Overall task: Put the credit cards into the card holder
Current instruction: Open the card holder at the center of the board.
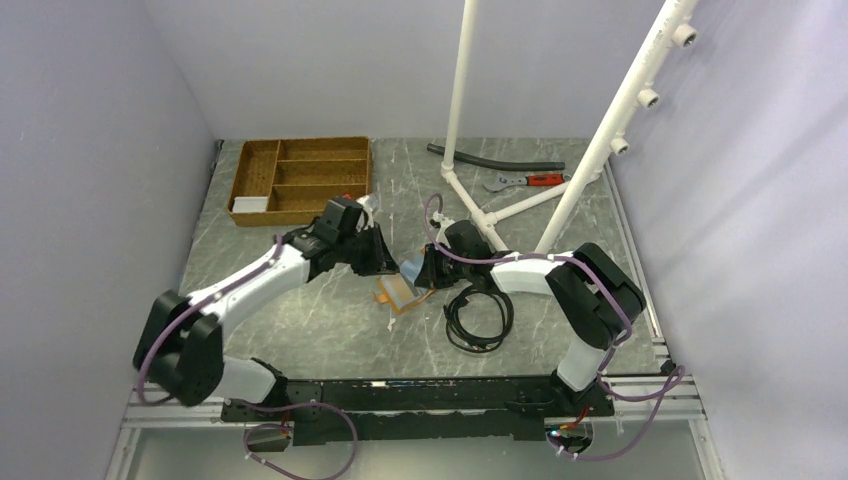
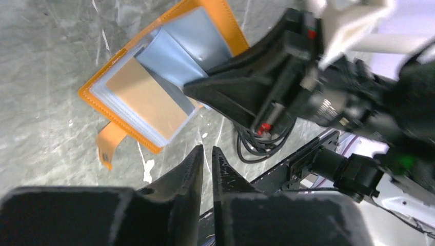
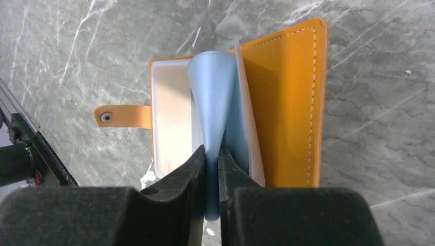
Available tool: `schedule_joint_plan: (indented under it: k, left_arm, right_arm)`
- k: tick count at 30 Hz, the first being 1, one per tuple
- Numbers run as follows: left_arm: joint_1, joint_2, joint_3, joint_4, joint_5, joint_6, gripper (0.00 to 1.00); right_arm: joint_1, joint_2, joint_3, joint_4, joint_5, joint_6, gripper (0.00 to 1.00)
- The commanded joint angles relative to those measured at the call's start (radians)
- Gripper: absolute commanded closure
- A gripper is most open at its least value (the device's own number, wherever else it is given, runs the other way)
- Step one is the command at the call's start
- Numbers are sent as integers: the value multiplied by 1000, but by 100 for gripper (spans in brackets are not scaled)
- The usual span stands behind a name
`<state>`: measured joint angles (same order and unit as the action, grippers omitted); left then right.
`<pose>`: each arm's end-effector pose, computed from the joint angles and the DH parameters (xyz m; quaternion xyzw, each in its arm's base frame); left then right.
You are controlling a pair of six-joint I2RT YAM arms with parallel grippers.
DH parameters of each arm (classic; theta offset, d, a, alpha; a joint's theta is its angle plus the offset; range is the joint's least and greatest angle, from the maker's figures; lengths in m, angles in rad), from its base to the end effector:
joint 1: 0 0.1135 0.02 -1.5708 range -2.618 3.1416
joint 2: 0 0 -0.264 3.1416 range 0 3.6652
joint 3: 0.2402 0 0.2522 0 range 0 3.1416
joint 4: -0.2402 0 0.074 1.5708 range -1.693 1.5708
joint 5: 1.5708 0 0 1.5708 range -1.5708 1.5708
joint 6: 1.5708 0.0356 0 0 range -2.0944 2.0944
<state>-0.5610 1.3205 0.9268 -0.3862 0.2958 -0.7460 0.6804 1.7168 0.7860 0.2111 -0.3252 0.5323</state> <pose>0.2321 -0.1581 0.2547 -0.0278 0.9141 -0.3396 0.2198 0.2523 0.2189 0.1430 -0.1331 0.8914 0.3533 0.2507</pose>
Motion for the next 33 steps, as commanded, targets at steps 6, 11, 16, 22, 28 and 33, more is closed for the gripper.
schedule_joint_plan:
  k: [6,11,16,22,28,33]
  left_arm:
    - [3,275,-10,171,28,-25,100]
    - [3,291,-74,205,-45,-28,100]
    - [3,345,-82,184,-45,-21,100]
    - [3,376,-82,175,-39,-8,100]
    - [3,363,-76,128,-66,14,100]
    - [4,362,-79,110,-68,26,100]
  right_arm:
    - [-2,-25,7,-8,48,12,80]
    - [2,-86,23,-125,237,-40,60]
    - [11,-99,74,-314,510,-133,43]
    - [35,-90,147,-440,704,-185,41]
    - [200,-243,158,-414,615,-282,34]
    - [199,-165,187,-312,288,-266,49]
